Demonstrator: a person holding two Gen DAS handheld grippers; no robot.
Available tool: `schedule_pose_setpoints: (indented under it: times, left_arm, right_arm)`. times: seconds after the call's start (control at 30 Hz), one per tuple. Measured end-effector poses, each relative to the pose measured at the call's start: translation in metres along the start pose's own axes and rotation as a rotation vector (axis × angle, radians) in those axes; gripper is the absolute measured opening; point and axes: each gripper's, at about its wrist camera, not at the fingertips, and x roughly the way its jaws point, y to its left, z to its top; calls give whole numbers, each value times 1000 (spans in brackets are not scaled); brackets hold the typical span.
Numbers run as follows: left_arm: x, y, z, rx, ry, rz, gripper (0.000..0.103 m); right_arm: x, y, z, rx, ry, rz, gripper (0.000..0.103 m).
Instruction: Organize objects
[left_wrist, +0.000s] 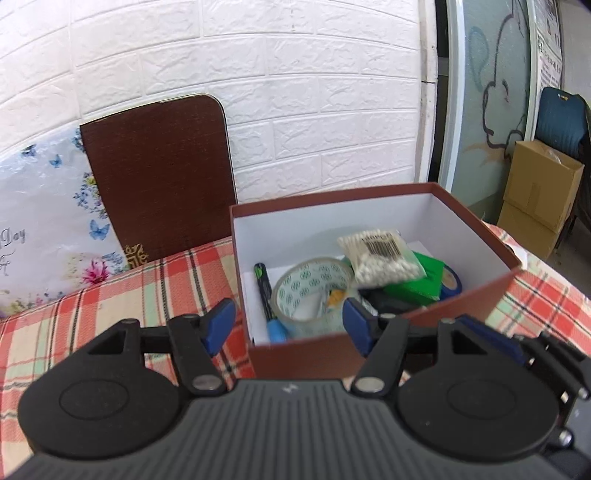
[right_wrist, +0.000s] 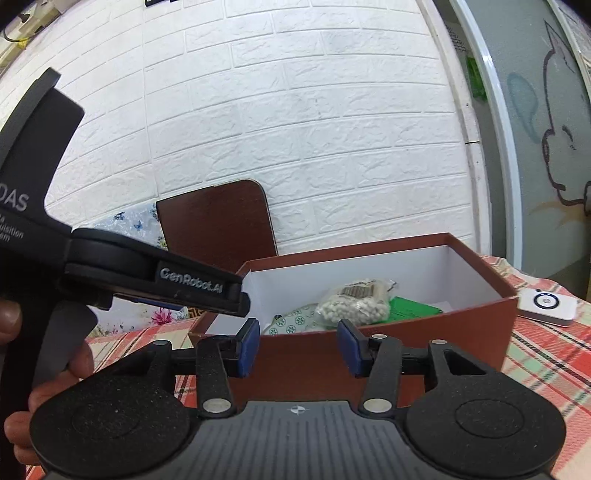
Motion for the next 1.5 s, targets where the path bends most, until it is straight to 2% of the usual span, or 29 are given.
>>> schedule_pose_setpoints:
  times: [0.07, 0.33, 0.6, 0.8, 0.93, 1.13, 1.5]
  left_arm:
    - [-7, -2, -6, -2, 8, 5, 71]
    - [-27, -9, -26, 12, 22, 39, 72]
    - [-38, -10, -43, 12, 38, 76, 87]
    - [-43, -5, -53, -9, 60, 110, 97]
    - [-47, -3, -59, -11, 68, 138, 103]
    - [-50, 1, -66, -5, 70, 167, 103]
    - [-49, 11, -80, -12, 111, 199, 103]
  right_arm:
    - [-7, -2, -1, 8, 3, -2, 49]
    - [-27, -7, -9, 29, 19, -4, 51]
    - [-36, -4, -18, 27, 52, 23, 56]
    - [-43, -1, -21, 17, 70, 29, 61]
    - [-46, 2, -23, 10, 89, 22, 72]
    - [-49, 2, -26, 8, 117, -3, 87]
    - [-54, 5, -31, -2, 144, -33, 93]
